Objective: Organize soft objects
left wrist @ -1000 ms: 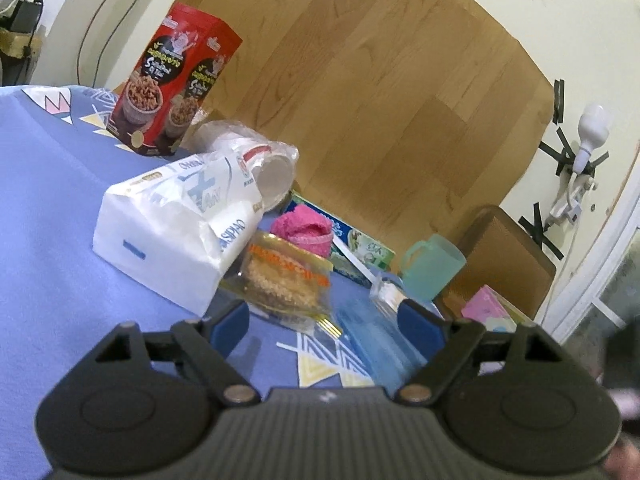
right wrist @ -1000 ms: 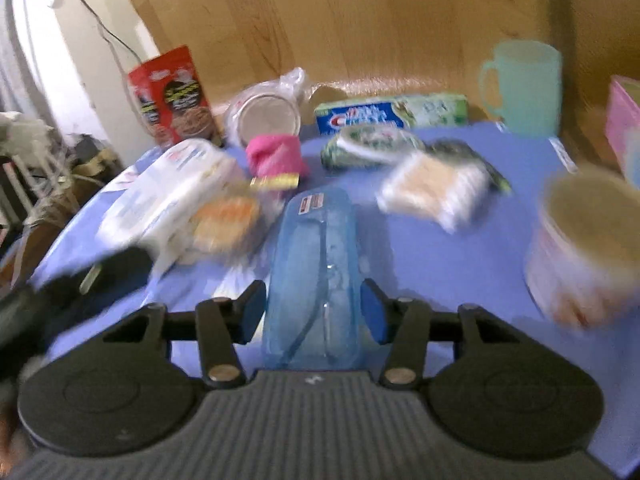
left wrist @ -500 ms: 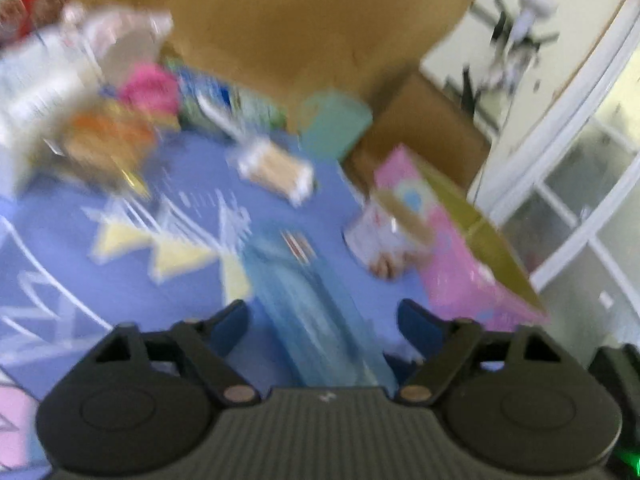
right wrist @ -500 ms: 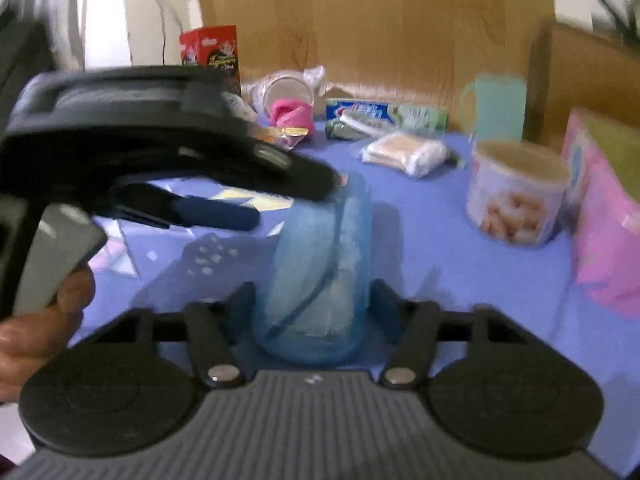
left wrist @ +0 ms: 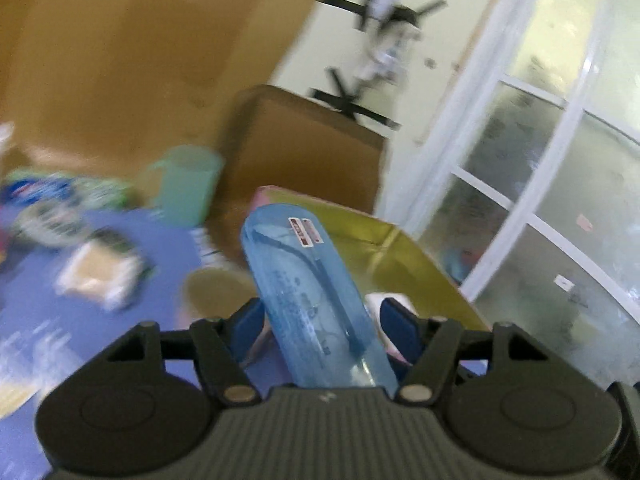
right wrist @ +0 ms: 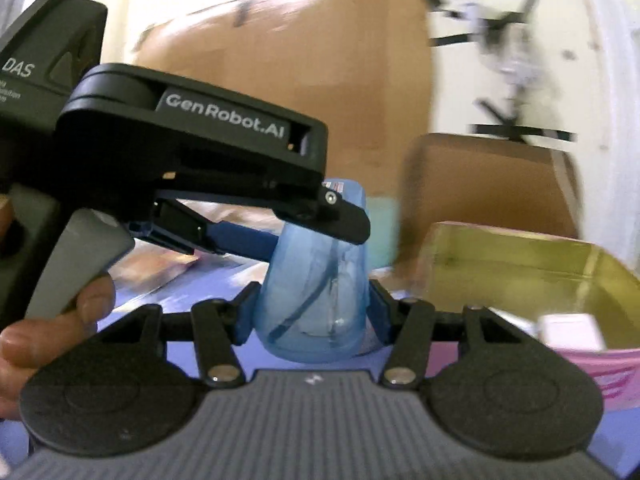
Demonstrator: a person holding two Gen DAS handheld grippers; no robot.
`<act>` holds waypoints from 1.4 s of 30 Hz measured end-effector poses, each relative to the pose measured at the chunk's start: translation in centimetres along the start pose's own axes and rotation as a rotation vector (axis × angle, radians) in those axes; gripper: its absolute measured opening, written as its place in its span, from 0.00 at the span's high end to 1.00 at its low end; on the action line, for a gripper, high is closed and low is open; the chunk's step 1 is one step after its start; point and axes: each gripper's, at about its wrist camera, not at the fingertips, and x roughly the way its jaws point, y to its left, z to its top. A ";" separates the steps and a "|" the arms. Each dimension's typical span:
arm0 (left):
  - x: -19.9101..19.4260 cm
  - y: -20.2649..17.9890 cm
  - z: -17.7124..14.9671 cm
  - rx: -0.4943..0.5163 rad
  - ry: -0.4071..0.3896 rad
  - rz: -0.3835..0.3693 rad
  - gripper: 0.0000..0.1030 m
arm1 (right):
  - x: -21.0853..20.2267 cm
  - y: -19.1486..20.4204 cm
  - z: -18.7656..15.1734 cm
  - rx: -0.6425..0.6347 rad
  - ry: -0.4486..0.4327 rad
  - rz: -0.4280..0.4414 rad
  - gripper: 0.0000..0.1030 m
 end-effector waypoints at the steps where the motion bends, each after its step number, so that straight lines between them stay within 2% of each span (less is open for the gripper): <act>1: 1.7 -0.8 0.5 0.018 0.010 -0.014 0.37 | 0.0 -1.2 0.2 0.014 -0.005 -0.025 0.43; 5: 8.0 -3.2 1.8 0.073 0.053 -0.046 0.36 | 1.1 -6.5 0.4 0.071 -0.001 -0.134 0.43; 6: 9.5 -3.7 2.0 0.081 0.062 -0.047 0.31 | 1.3 -7.6 0.4 0.084 0.003 -0.153 0.43; 9: 12.0 -5.0 1.5 0.114 0.070 -0.002 0.28 | 2.6 -10.7 -0.1 0.082 0.002 -0.252 0.44; 11: 11.7 -4.9 1.2 0.101 0.073 0.007 0.28 | 3.5 -12.1 -0.5 0.069 0.029 -0.327 0.39; 12: 11.1 -4.6 0.9 0.084 0.071 -0.011 0.28 | 3.5 -12.7 -0.8 0.092 0.038 -0.349 0.39; 15: 8.0 -3.7 0.5 0.085 0.044 -0.047 0.28 | 1.7 -14.0 -1.2 0.196 0.008 -0.347 0.40; 18: 3.4 -1.7 -0.6 0.086 0.001 -0.042 0.24 | 0.4 -13.0 -1.1 0.217 -0.015 -0.330 0.40; 20: 0.5 0.3 -1.6 0.078 -0.029 0.001 0.18 | -0.4 -11.8 -0.9 0.211 -0.041 -0.292 0.41; 24: -5.1 6.5 -4.5 0.054 -0.067 0.221 0.17 | -0.8 -7.9 0.2 0.185 -0.056 -0.142 0.41; 27: -8.8 11.8 -6.4 -0.008 -0.087 0.402 0.18 | 1.1 -4.2 1.2 0.142 -0.007 0.007 0.41; 29: -11.0 14.5 -7.1 -0.064 -0.123 0.477 0.18 | 3.4 -1.5 1.7 0.126 0.050 0.103 0.42; 32: -13.3 17.5 -8.1 -0.171 -0.207 0.508 0.18 | 7.8 2.7 2.7 0.139 0.149 0.227 0.42; 34: -14.0 18.5 -8.1 -0.247 -0.253 0.478 0.19 | 11.0 5.4 3.6 0.155 0.202 0.287 0.41; 36: -14.8 18.7 -8.2 -0.267 -0.314 0.475 0.19 | 14.9 7.7 4.9 0.209 0.250 0.331 0.41; 40: -15.6 18.7 -8.5 -0.269 -0.359 0.454 0.19 | 22.5 11.8 6.2 0.307 0.360 0.391 0.40; 42: -15.6 18.8 -8.4 -0.260 -0.357 0.448 0.19 | 25.2 13.6 6.1 0.296 0.408 0.379 0.39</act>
